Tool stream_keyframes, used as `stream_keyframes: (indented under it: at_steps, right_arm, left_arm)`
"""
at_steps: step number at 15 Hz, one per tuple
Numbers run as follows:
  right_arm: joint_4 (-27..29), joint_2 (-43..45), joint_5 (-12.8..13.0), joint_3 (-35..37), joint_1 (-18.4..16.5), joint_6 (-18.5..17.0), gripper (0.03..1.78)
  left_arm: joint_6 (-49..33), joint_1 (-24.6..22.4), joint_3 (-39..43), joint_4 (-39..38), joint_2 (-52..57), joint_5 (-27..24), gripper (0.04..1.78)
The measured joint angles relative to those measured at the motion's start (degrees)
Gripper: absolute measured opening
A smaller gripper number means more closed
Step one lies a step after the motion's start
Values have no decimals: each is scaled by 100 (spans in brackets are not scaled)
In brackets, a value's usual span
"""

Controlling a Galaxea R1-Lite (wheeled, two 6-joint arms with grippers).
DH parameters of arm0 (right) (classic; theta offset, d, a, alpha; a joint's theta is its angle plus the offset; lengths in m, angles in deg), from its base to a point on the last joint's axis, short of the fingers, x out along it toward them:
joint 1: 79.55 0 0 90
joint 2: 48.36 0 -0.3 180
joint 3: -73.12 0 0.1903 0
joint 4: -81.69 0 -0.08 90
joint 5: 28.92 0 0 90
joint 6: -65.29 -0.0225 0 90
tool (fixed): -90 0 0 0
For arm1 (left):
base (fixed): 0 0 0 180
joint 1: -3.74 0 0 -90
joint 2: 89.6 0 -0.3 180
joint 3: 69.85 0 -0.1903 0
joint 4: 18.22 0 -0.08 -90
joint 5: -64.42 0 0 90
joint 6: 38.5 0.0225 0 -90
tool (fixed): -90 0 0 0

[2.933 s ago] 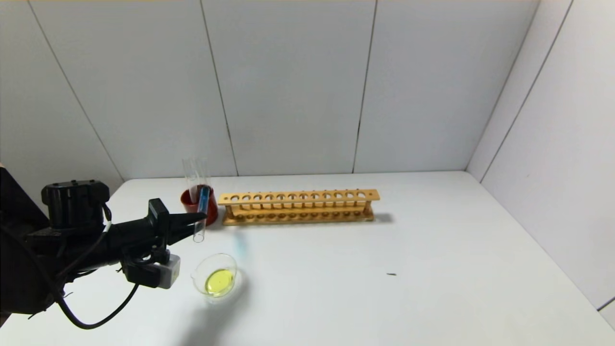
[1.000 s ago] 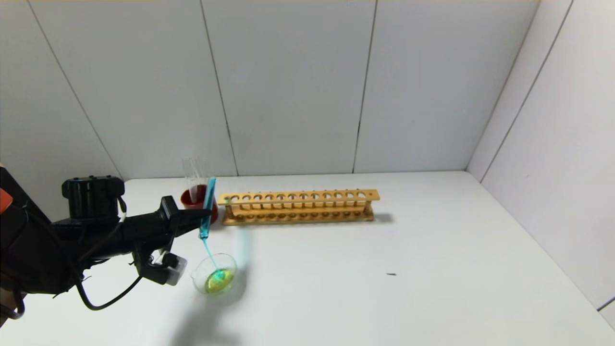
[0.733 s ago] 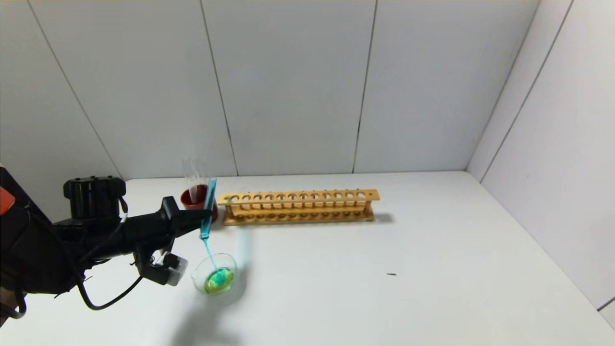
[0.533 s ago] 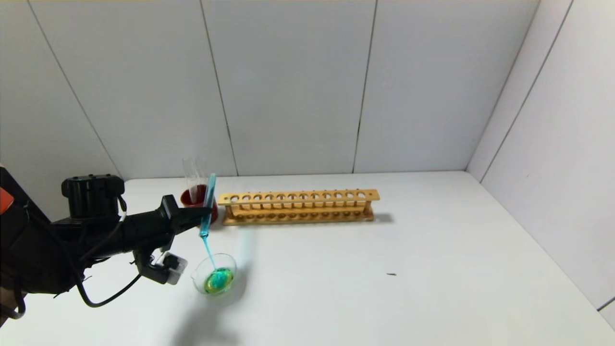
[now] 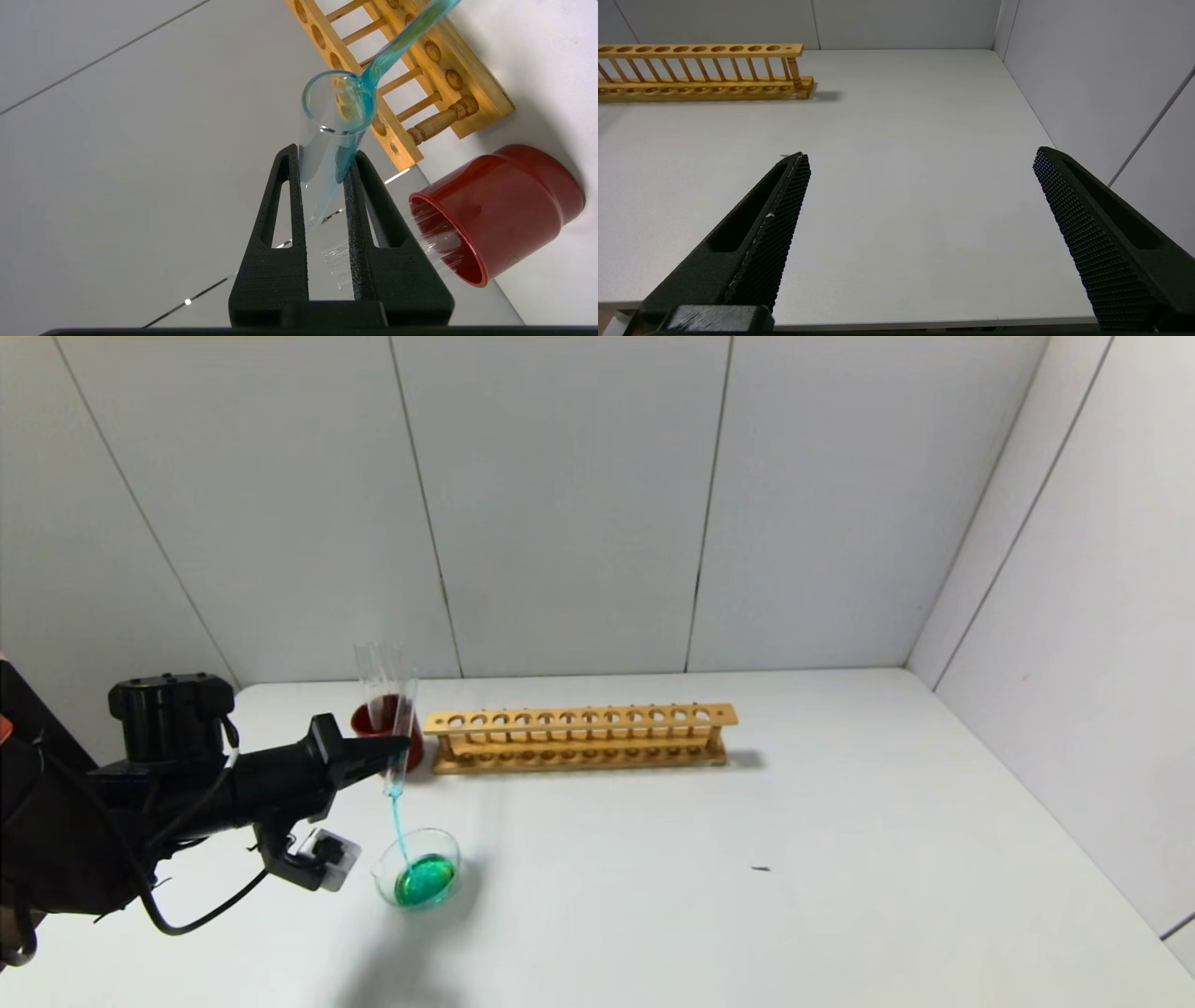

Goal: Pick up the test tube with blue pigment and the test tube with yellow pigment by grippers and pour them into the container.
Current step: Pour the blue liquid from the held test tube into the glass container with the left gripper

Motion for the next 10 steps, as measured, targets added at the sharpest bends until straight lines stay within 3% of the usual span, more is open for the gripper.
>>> stream_keyframes:
  at_steps: [10]
  right_arm:
    - [0,0,0,0,2,-2,175]
  left_arm:
    - [499,22,272,-339,51,52,30]
